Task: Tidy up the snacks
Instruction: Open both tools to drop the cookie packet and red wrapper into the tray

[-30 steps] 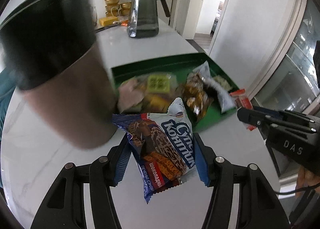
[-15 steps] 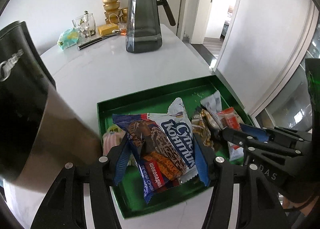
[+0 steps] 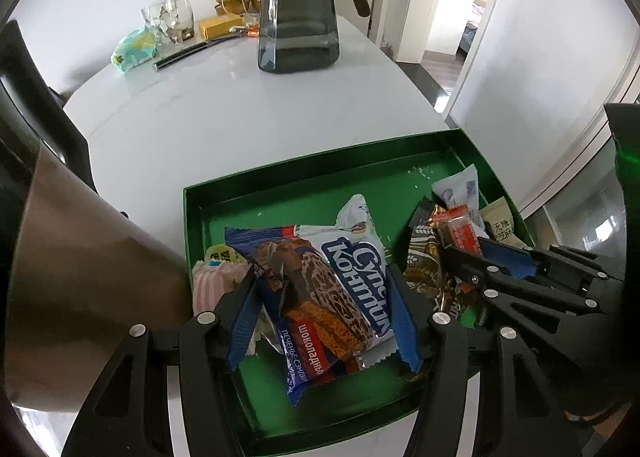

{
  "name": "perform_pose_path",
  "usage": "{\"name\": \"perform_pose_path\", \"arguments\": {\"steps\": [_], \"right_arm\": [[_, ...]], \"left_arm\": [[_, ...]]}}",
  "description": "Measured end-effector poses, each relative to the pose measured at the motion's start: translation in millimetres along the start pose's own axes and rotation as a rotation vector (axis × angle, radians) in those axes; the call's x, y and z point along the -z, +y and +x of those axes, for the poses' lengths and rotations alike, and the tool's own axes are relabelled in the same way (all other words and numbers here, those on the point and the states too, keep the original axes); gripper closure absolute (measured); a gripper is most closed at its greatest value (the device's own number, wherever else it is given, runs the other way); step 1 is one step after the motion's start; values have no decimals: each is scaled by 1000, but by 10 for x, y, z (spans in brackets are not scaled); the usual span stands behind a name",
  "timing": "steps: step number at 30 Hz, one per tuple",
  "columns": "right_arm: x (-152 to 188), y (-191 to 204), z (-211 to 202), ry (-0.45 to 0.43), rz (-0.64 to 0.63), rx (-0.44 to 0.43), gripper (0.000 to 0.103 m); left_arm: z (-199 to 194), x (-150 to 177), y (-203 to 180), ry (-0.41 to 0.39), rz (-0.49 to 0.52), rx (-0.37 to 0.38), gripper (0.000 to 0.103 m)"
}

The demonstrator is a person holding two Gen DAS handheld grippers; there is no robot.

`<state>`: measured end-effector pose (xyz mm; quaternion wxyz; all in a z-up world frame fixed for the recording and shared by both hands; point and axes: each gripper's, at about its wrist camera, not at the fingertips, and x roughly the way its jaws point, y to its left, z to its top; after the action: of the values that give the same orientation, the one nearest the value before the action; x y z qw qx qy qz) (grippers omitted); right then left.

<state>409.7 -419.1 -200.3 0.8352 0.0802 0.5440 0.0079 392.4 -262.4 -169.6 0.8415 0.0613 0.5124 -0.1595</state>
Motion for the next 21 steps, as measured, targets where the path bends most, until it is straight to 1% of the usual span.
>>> {"name": "perform_pose_path", "arguments": {"steps": [2,4,6,11,13,14,16,17,19,21], "right_arm": [[-5,1,12,6,-2,1,103],[1,-10,23,11,-1,2,103],[3,-26,20,12,9,0,103],[16,-80,-16,-4,41,-25,103],[20,-118,-44,-11,51,-22,103],[18,-126,-63,-17,54,-21,78],[12,-146,-92,-23,62,-33,54],[7,-163,-99,-22,66,-32,52],[2,-186,-103,-20,77,-22,51],[-1,-217,-121,-22,91,-30,50]], "left_arm": [[92,28,51,32,-17,17,48],[85,49,50,18,-19,14,48],[87,44,26,22,-17,6,48],[66,42,57,11,-42,28,48],[56,44,50,9,-37,26,48],[53,40,45,9,-35,22,48],[38,44,33,6,-31,15,46],[32,48,27,4,-30,11,45],[25,57,21,6,-31,1,32],[15,69,19,4,-30,3,29]]}}
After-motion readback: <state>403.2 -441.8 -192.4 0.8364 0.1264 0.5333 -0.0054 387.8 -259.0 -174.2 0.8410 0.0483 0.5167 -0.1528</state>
